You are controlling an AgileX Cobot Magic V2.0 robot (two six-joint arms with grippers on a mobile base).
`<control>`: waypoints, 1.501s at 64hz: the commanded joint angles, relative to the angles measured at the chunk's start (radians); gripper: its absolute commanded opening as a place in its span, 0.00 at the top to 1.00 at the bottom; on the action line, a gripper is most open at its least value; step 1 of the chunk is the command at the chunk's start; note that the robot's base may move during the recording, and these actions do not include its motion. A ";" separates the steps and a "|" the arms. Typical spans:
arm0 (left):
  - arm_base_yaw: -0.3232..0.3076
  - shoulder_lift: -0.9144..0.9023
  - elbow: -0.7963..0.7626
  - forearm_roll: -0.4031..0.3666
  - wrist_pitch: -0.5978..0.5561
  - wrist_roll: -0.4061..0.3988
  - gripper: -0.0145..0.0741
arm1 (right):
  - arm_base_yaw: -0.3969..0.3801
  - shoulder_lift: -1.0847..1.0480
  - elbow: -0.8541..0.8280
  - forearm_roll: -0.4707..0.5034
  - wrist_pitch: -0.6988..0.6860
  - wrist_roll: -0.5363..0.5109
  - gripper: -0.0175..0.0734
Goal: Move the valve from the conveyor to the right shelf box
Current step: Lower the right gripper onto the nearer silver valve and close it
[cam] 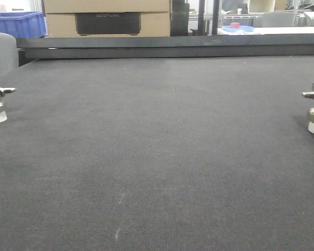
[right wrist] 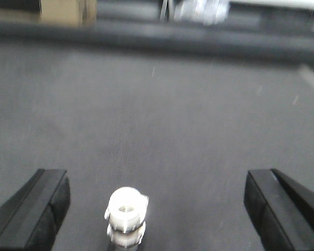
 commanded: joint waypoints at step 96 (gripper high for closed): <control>-0.009 0.022 -0.032 -0.006 0.077 -0.005 0.16 | 0.038 1.016 -0.491 0.013 0.461 0.025 0.18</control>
